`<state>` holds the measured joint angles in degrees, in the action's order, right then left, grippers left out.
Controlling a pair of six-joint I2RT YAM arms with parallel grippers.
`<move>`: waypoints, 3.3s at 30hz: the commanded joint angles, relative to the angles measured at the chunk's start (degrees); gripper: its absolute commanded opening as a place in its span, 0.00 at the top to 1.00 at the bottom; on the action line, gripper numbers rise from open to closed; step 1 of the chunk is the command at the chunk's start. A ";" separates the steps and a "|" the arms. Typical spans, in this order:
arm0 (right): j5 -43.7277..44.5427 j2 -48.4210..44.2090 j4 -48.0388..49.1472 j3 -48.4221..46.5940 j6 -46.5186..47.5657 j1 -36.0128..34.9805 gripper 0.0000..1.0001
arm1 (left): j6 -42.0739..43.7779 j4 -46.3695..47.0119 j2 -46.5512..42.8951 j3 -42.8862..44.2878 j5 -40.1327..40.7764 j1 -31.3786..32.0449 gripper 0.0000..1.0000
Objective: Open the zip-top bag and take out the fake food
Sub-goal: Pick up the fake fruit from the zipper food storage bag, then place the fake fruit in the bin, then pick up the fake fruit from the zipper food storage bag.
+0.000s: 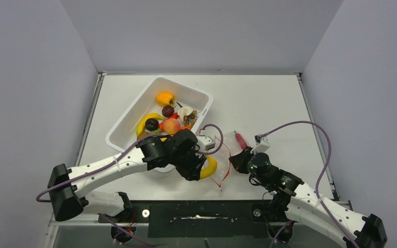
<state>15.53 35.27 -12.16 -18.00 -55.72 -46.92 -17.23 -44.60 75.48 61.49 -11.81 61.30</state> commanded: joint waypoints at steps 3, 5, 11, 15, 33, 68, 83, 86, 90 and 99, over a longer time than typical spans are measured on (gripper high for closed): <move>2.65 0.10 0.24 -0.37 -0.93 0.26 1.00 | 1.10 4.22 -8.79 3.73 1.30 -2.58 1.00; 2.46 0.28 0.23 -0.52 -0.88 0.33 1.00 | 0.86 5.30 -10.88 3.15 2.62 -3.72 1.00; 2.82 -0.29 -0.83 -0.81 -1.36 0.57 0.99 | -1.81 7.89 -17.68 0.63 13.90 -7.16 1.00; 2.76 -0.72 -0.86 -0.72 -1.32 0.60 0.99 | -2.67 10.67 -20.86 -1.69 18.45 -9.99 1.00; 2.48 -0.50 -2.51 -1.34 -1.40 0.69 0.99 | -0.12 22.31 -22.66 -3.69 -18.56 -22.32 1.00; 3.83 -1.85 -5.50 -0.78 -2.57 0.88 0.98 | -11.91 17.37 -18.04 -15.92 20.09 -43.80 1.00; 1.41 0.80 -4.27 -5.57 -1.11 1.11 0.98 | -17.00 20.02 -27.21 -11.60 1.55 -43.59 0.26; 1.34 0.49 -5.04 -7.85 -0.39 1.17 0.98 | -22.11 29.76 -27.67 -13.64 -7.42 -40.96 0.35; 1.65 -0.07 -5.69 -9.70 -0.27 1.12 0.98 | -23.80 36.49 -26.29 -13.78 -5.40 -30.31 0.38; 1.26 -0.82 -7.47 -12.41 -0.36 1.06 0.98 | -20.09 43.27 -13.94 -9.25 6.84 -5.85 0.41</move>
<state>16.27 35.53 -20.08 -27.14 -56.38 -46.11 -38.70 -9.26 56.97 47.75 -10.39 49.32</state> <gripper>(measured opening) 0.033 0.604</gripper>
